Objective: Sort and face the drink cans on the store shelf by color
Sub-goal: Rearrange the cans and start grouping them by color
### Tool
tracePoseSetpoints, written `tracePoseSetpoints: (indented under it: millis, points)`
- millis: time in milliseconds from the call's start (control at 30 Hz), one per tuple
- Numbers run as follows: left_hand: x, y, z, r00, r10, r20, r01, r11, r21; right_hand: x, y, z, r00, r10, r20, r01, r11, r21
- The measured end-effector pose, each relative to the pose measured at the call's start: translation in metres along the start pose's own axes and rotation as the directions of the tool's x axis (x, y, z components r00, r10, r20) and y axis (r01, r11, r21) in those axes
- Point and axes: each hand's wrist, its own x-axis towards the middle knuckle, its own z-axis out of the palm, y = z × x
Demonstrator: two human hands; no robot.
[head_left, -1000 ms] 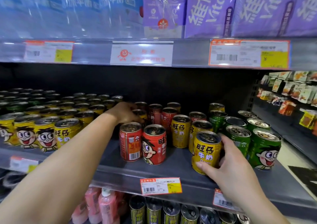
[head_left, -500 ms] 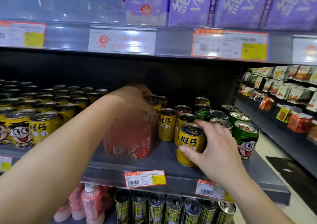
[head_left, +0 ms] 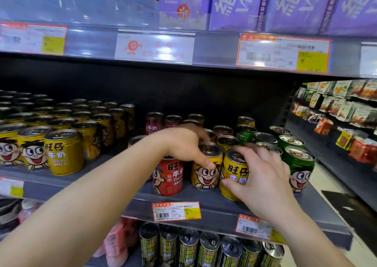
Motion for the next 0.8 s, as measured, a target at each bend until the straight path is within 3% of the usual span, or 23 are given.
tracePoseSetpoints:
  millis: [167,300,367,467,533,600,800]
  points:
    - [-0.015,-0.016,-0.004,0.999,0.015,0.048,-0.014,1.0,-0.028,-0.003,-0.006,0.001,0.997,-0.066,-0.046,0.068,0.997,0.046]
    - [-0.058,-0.059,-0.009,0.976,0.0,-0.218,-0.034,0.988,-0.149,-0.013,-0.027,0.002,0.97,-0.161,-0.18,0.205,0.943,0.263]
    - [-0.078,-0.084,-0.003,0.951,-0.054,-0.303,0.009,0.989,-0.15,-0.02,-0.047,0.006,0.969,-0.215,-0.122,0.244,0.913,0.327]
    - [-0.089,-0.107,0.01,0.941,-0.146,-0.305,0.094,0.98,-0.177,-0.022,-0.07,0.012,0.951,-0.297,-0.083,0.308,0.9,0.31]
    - [-0.087,-0.113,0.019,0.948,-0.141,-0.285,0.098,0.982,-0.16,-0.018,-0.081,0.018,0.958,-0.28,0.066,0.236,0.894,0.38]
    - [-0.082,-0.116,0.027,0.932,-0.127,-0.339,0.075,0.984,-0.163,-0.014,-0.089,0.026,0.955,-0.265,0.137,0.206,0.918,0.34]
    - [-0.06,-0.132,0.028,0.89,-0.146,-0.431,0.068,0.979,-0.191,-0.008,-0.102,0.04,0.965,-0.241,0.103,0.201,0.932,0.302]
